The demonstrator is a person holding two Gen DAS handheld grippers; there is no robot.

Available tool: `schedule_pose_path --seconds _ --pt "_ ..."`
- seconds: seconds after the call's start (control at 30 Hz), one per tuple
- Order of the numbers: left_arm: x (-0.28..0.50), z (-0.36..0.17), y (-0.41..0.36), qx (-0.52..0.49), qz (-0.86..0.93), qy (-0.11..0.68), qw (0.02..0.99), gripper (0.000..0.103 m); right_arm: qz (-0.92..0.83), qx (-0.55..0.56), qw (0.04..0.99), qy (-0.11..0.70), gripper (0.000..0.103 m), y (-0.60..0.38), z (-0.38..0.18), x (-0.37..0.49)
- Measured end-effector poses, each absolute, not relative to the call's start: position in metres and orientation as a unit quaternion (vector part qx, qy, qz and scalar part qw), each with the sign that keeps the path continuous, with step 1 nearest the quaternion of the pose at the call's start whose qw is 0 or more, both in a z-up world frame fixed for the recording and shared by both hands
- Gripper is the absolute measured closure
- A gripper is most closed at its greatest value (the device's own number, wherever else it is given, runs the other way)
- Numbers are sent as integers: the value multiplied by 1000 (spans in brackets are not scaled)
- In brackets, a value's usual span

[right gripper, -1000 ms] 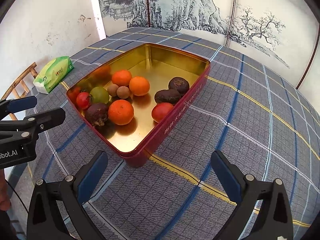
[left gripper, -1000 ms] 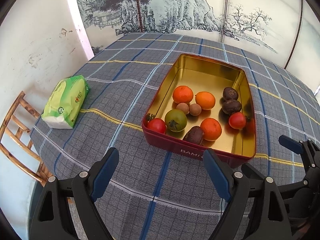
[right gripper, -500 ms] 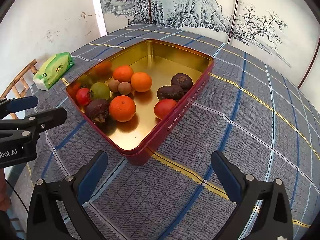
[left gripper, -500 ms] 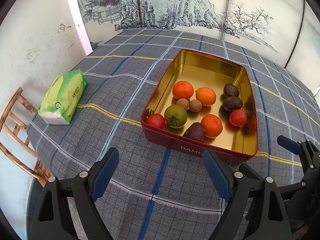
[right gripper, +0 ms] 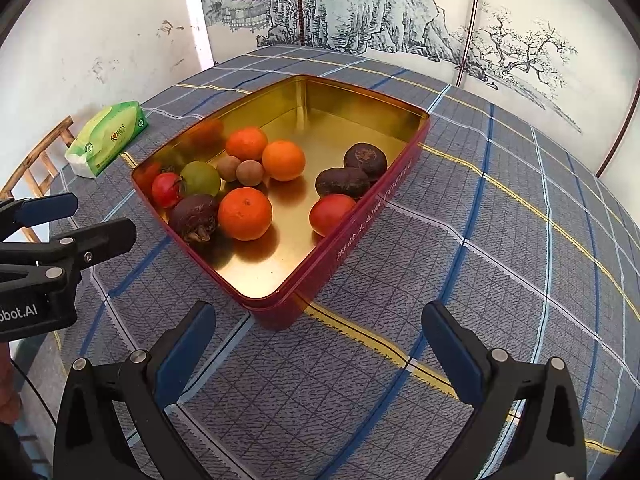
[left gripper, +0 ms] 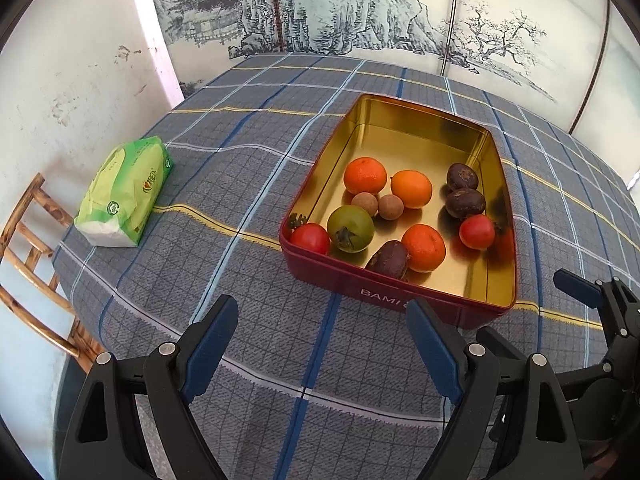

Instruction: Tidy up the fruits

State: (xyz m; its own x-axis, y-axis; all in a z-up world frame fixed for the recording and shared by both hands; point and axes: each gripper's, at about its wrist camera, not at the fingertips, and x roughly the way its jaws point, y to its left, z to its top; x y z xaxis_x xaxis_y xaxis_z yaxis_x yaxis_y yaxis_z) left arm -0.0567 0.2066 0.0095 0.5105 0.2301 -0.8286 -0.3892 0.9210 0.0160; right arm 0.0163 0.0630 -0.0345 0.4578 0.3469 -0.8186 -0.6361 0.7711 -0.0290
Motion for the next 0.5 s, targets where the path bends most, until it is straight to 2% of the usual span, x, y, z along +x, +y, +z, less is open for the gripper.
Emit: schedule_pose_path --seconds 0.5 --pt "-56 10 205 -83 179 464 864 17 292 -168 837 431 1 62 -38 16"
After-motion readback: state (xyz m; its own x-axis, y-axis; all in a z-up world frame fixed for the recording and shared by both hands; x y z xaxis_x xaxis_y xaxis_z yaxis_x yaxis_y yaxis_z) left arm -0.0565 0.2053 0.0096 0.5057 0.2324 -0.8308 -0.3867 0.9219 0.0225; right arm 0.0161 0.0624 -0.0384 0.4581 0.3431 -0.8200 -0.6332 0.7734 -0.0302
